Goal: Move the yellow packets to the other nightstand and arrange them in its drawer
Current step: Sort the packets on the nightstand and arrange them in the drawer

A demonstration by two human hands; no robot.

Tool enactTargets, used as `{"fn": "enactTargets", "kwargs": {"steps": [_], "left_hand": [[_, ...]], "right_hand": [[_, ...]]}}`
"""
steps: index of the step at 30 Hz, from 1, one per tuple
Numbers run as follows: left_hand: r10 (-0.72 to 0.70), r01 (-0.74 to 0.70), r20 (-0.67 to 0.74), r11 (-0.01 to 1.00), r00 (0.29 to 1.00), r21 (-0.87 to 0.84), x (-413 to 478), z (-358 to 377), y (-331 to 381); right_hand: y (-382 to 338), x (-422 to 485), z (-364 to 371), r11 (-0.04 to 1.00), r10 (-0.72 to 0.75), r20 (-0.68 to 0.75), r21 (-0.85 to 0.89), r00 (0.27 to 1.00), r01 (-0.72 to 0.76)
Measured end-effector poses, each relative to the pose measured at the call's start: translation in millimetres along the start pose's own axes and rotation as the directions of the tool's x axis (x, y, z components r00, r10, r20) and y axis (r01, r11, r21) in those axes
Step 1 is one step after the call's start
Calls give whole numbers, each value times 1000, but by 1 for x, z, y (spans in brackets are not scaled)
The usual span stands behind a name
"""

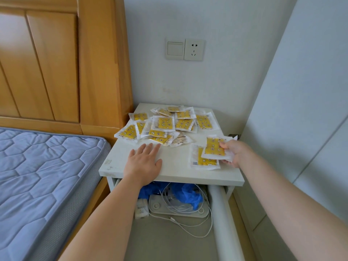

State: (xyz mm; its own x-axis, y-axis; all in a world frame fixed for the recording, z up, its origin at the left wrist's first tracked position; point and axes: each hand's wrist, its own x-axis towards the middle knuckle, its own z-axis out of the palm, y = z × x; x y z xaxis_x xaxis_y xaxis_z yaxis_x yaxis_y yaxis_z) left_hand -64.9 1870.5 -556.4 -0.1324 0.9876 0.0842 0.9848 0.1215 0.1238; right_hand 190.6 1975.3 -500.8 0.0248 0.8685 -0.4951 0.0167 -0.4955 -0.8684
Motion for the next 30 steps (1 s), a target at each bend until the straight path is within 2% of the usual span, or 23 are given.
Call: {"fn": "enactTargets", "kwargs": {"steps": [3,8,11,14,16,22,26,30], "left_hand": [[-1,1,2,1000,1000,2,0,0,0],[-9,10,7,1000,1000,-23,0,0,0],[-5,6,15,1000,1000,-20,0,0,0],[1,-1,47,1000,999,-5,2,-1,-1],[1,0,59,1000,998,-7,3,-2,-1],[54,-55,-12,991,998,-122,11,-8,8],[-72,53,-80,975,994,-215,31,-18,27],[-157,147,-91,983,983,-113,47,-20,40]], "right_hand": [[16,-1,3,995,-52,-42,77,998,55],[29,-4,26,987,-76,24,143,997,71],[36,0,33,964,-181,-89,183,980,195],[42,-2,39,914,-331,-222,165,917,370],[45,-6,42,887,-405,-260,121,877,446],[48,-6,42,861,-460,-269,96,846,499],[48,-5,42,850,-473,-263,115,841,514],[49,-4,40,843,-485,-258,117,835,526]]}}
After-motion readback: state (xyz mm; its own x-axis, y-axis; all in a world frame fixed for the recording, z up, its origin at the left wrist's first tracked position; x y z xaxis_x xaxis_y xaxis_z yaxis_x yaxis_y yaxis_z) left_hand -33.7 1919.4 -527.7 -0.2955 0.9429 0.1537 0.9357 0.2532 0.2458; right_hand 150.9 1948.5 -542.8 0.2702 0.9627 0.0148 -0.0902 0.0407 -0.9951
